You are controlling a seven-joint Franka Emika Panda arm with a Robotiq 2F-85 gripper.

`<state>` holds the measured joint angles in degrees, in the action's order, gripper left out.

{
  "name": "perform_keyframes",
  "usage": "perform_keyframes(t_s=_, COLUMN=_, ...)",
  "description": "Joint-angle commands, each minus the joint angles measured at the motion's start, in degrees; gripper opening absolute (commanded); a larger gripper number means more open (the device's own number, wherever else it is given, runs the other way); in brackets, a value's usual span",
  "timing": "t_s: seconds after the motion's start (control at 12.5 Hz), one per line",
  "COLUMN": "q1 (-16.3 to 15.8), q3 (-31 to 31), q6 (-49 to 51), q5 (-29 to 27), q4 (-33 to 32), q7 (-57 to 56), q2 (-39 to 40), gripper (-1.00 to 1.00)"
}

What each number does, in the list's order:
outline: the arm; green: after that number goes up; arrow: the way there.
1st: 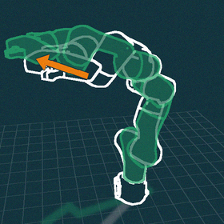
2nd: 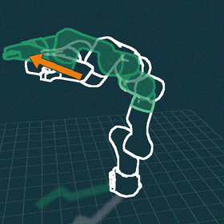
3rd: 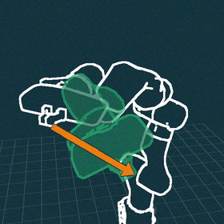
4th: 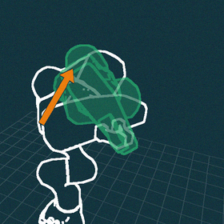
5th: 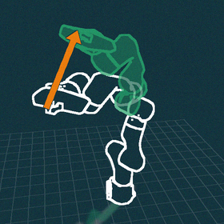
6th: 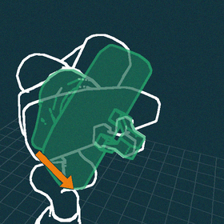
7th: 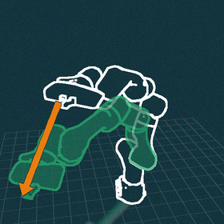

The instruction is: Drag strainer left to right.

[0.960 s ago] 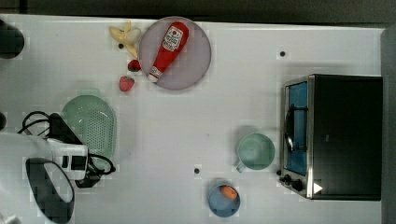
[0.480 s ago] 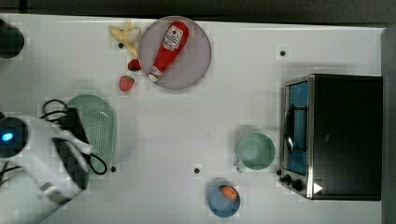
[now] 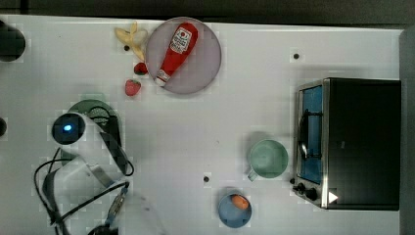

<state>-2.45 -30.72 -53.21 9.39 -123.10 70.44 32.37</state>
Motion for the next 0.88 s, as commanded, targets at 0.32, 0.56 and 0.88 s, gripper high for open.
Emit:
perform_keyframes(t_s=0.32, q1=-1.3, q3=4.2, q6=-4.6, q5=0.1, q4=0.7, q7=3.3, q2=-0.1, gripper=1.0)
perform_keyframes(t_s=0.56, q1=-0.8, q3=5.6, q6=-4.6, q5=0.1, q4=-0.5, q7=3.3, q2=-1.1, gripper=1.0)
perform_keyframes(t_s=0.88, q1=0.9, q3=7.1, q6=-4.7, q5=0.1, q4=-4.0, q7=3.1, q2=-3.8, gripper=1.0)
